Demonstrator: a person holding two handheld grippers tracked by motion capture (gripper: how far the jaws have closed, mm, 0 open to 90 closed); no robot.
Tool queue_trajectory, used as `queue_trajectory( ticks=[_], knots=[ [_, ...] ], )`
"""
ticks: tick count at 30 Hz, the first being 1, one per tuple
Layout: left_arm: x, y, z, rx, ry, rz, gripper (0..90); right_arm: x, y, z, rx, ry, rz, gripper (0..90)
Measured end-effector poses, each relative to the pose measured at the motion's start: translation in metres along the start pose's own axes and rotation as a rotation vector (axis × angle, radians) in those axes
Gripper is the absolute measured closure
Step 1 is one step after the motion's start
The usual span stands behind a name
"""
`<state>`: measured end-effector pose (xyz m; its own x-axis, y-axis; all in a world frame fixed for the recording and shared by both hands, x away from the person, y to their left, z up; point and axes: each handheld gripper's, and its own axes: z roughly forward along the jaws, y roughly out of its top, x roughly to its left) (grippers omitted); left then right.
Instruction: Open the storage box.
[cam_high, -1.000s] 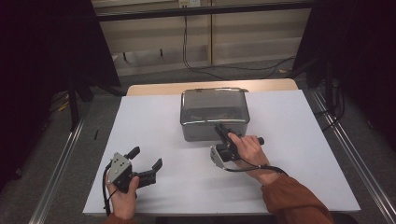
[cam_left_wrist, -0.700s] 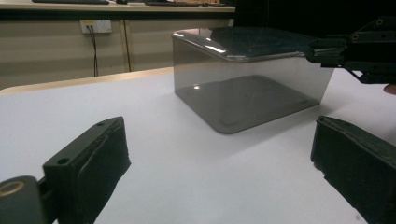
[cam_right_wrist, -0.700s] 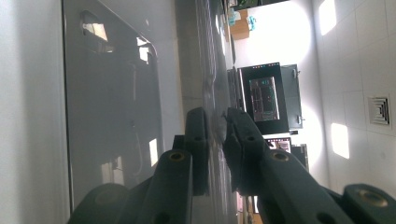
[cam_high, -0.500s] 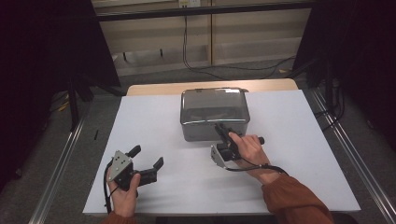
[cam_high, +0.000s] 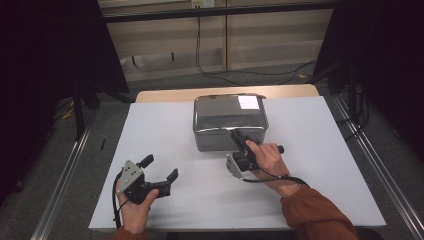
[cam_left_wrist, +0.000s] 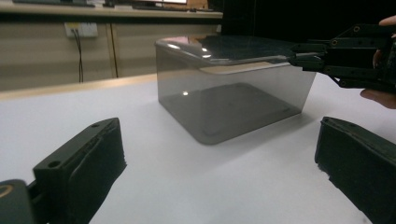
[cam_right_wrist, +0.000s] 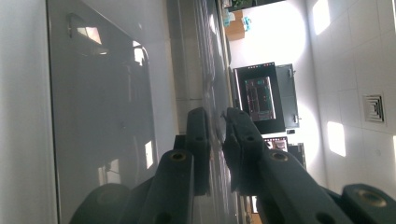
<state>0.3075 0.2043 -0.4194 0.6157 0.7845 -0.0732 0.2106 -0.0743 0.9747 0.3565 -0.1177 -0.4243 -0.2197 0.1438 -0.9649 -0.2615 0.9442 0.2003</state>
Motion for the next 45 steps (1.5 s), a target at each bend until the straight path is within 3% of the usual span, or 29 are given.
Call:
queue_trajectory(
  ticks=[3,5,9,12,17,18,20,25,30,41,45],
  knots=[
    [-0.001,0.002,0.004,0.0,-0.006,0.042,1.0,-0.002,0.0,0.0,-0.004,-0.005,0.002,80.2],
    [0.001,0.003,0.009,0.002,-0.011,0.023,1.2,-0.004,0.001,-0.001,-0.002,-0.012,0.006,80.6],
    [0.002,0.006,0.014,0.003,-0.014,0.031,1.1,-0.007,0.001,-0.001,-0.004,-0.016,0.01,80.7],
    [0.002,0.006,0.022,0.0,-0.014,-0.004,1.0,-0.008,0.001,0.0,-0.011,-0.021,0.011,80.7],
    [0.003,0.008,0.032,0.008,-0.031,0.016,0.9,-0.01,0.001,-0.001,-0.009,-0.022,0.007,81.0],
    [0.003,0.009,0.037,0.01,-0.055,0.006,0.8,-0.011,0.001,-0.001,-0.009,-0.024,0.016,81.1],
    [0.003,0.01,0.039,0.012,-0.062,0.013,0.9,-0.012,0.001,-0.001,-0.01,-0.025,0.016,81.1],
    [0.004,0.018,0.048,-0.001,-0.06,0.041,1.9,-0.014,0.001,-0.001,-0.015,-0.03,0.014,81.3],
    [0.007,0.026,0.064,-0.006,-0.072,0.011,2.5,-0.015,0.001,-0.001,-0.011,-0.033,0.019,81.4],
    [0.015,0.032,0.094,0.032,-0.074,0.021,3.6,-0.017,0.001,0.0,-0.016,-0.042,0.018,81.6],
    [0.018,0.036,0.104,0.006,-0.067,0.041,3.6,-0.018,0.001,0.0,-0.014,-0.044,0.022,81.6]
  ],
)
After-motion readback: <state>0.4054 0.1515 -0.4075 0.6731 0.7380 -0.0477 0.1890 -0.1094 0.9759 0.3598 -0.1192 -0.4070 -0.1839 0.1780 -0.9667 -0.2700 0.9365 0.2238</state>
